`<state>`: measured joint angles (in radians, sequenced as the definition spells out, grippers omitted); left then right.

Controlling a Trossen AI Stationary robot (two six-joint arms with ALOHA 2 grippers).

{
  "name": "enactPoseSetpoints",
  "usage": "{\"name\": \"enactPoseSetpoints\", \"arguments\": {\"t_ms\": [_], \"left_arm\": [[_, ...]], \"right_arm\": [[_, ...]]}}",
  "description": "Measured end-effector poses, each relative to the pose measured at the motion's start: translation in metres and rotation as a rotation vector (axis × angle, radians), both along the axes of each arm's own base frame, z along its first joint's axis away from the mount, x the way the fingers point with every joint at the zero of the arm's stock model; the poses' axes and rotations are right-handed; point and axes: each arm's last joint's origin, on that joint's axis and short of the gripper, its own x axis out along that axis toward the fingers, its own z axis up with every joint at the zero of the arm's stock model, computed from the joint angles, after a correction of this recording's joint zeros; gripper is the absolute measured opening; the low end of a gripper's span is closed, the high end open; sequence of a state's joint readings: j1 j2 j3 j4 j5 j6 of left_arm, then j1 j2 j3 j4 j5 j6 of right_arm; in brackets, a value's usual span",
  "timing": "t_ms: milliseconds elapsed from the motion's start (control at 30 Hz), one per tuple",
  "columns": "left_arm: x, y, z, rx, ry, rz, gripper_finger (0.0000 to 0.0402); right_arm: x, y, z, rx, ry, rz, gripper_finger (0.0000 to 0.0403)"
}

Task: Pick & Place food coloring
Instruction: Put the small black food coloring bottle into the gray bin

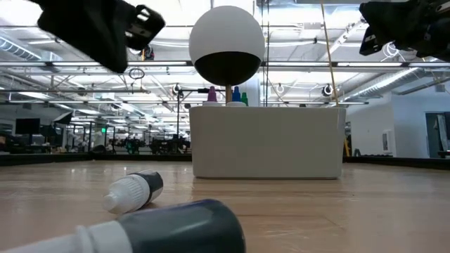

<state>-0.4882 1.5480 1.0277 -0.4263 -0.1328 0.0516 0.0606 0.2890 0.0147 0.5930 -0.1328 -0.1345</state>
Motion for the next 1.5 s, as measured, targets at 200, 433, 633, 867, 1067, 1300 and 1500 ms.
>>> {"name": "enactPoseSetpoints", "arguments": {"t_ms": [200,433,633,867,1067,1300,1500], "left_arm": [[0.030,-0.040,-0.024,0.227,0.168,-0.196,0.0033],[0.058,-0.061,-0.041,0.373,0.205,-0.387,0.0116],[0.071,-0.068,-0.044,0.428,0.141,-0.561,0.0174],[0.075,-0.071,-0.053,0.433,0.116,-0.747,0.0179],[0.081,-0.068,-0.066,0.446,0.122,-0.777,0.0167],[0.087,-0.063,-0.073,0.363,0.127,-0.818,0.0165],[0.090,-0.060,-0.079,0.302,0.142,-0.839,0.0147]], "right_arm": [[0.000,0.000,0.000,0.016,0.006,0.006,0.0000],[0.000,0.000,-0.001,0.039,0.023,0.014,0.0000],[0.000,0.000,-0.001,0.039,0.023,0.015,0.0000],[0.001,0.000,-0.002,0.039,0.025,0.015,0.0000],[0.001,0.000,-0.002,0.039,0.031,0.015,0.0000],[0.001,0.000,-0.003,0.056,0.039,0.020,0.0000],[0.002,0.000,-0.004,0.059,0.054,0.020,0.0000]]}}
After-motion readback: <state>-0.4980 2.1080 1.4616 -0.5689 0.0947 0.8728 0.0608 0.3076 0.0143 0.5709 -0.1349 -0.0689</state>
